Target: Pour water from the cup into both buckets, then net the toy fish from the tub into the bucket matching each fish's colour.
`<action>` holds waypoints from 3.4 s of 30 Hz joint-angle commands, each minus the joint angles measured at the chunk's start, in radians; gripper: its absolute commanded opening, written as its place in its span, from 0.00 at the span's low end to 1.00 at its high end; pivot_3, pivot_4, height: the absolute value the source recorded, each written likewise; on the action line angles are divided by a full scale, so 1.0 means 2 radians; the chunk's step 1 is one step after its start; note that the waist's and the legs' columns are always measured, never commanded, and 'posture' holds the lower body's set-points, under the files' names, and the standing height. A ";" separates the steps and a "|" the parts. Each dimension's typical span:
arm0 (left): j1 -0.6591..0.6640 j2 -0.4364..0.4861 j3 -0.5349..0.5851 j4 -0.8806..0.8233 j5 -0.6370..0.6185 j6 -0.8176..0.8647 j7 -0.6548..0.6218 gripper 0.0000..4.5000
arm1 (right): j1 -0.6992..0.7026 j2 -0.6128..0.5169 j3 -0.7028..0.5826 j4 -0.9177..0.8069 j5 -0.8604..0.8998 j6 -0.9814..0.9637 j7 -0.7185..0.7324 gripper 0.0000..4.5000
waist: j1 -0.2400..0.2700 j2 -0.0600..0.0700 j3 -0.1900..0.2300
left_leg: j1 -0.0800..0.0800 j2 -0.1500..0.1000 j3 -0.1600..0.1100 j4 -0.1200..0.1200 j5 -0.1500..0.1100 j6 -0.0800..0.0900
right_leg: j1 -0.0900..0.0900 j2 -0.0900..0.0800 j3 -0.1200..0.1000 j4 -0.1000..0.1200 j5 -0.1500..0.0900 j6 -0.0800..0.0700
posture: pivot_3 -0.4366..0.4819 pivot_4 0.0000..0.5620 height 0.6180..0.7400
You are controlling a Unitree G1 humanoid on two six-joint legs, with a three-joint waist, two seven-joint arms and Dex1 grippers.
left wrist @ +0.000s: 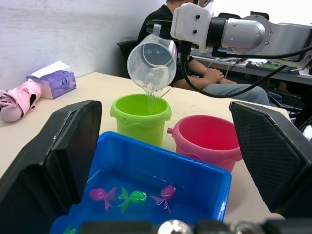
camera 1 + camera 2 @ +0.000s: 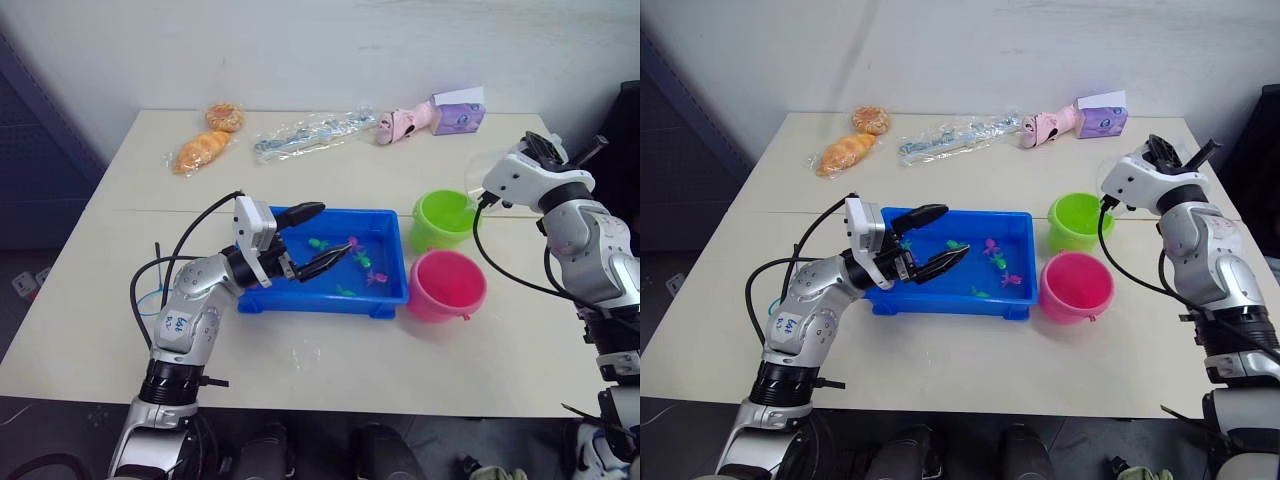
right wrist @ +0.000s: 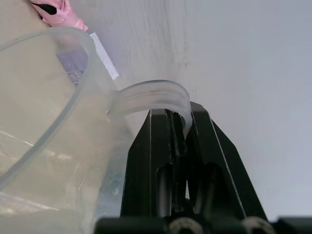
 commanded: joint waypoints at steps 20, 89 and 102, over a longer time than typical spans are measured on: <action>-0.005 -0.010 -0.006 -0.004 0.003 -0.016 -0.004 1.00 | 0.014 0.005 -0.052 -0.019 0.009 -0.041 -0.042 0.01 | 0.000 0.000 0.000 | 0.000 0.000 0.000 0.000 0.000 0.000 | 0.000 0.000 0.000 0.000 0.000 0.000 | 0.48 0.27 1.00; 0.243 0.222 0.293 0.103 -0.016 -0.081 -0.085 1.00 | 0.592 0.156 -0.439 -0.575 0.711 0.207 0.364 0.99 | -0.001 -0.003 0.000 | 0.002 0.000 -0.001 -0.008 -0.002 0.003 | 0.000 0.000 0.001 -0.004 0.000 0.000 | 0.48 0.27 1.00; 0.391 0.165 0.407 0.118 0.010 -0.124 0.063 1.00 | 0.491 0.106 -0.286 -0.495 0.636 0.065 0.536 0.99 | 0.006 -0.009 0.001 | 0.001 0.000 -0.001 -0.008 -0.005 0.003 | 0.001 -0.003 0.000 -0.009 0.000 0.000 | 0.48 0.27 1.00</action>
